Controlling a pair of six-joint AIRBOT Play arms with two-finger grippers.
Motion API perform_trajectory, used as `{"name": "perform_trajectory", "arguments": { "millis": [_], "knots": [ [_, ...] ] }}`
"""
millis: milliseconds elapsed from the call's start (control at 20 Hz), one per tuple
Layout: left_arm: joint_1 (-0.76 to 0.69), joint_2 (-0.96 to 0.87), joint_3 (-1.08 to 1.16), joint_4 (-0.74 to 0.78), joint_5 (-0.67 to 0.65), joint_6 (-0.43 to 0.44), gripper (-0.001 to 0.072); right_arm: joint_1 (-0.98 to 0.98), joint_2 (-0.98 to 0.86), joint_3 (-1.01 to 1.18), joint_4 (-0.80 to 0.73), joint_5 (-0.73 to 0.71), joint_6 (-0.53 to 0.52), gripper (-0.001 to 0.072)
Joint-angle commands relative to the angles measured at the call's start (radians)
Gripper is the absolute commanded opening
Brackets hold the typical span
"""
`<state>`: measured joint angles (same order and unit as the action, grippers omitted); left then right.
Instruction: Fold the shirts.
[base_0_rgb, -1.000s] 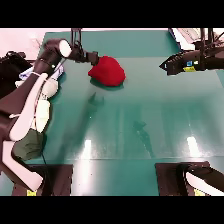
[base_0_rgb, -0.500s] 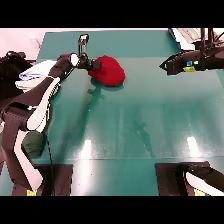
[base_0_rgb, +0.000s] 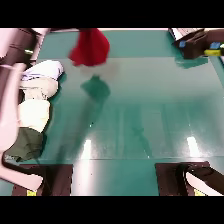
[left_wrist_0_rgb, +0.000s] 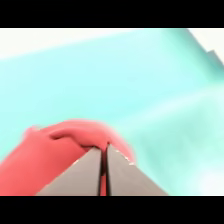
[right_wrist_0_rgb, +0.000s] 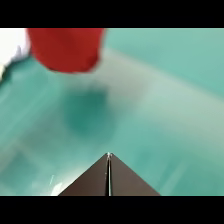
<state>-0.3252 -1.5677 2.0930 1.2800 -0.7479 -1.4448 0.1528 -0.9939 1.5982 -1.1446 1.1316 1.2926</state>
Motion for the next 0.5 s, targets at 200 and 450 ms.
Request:
{"name": "perform_trajectory", "arguments": {
  "millis": [200, 450],
  "knots": [
    [-0.180, 0.278, -0.061, -0.002, -0.206, 0.048, 0.0025, 0.000, 0.022, 0.131, 0.002, 0.006, 0.001, 0.0016],
    [-0.345, 0.275, -0.338, -0.037, -0.156, 0.047, 0.0270, 0.000, 0.021, 0.130, 0.002, 0.040, 0.001, 0.0016]
  ]
}}
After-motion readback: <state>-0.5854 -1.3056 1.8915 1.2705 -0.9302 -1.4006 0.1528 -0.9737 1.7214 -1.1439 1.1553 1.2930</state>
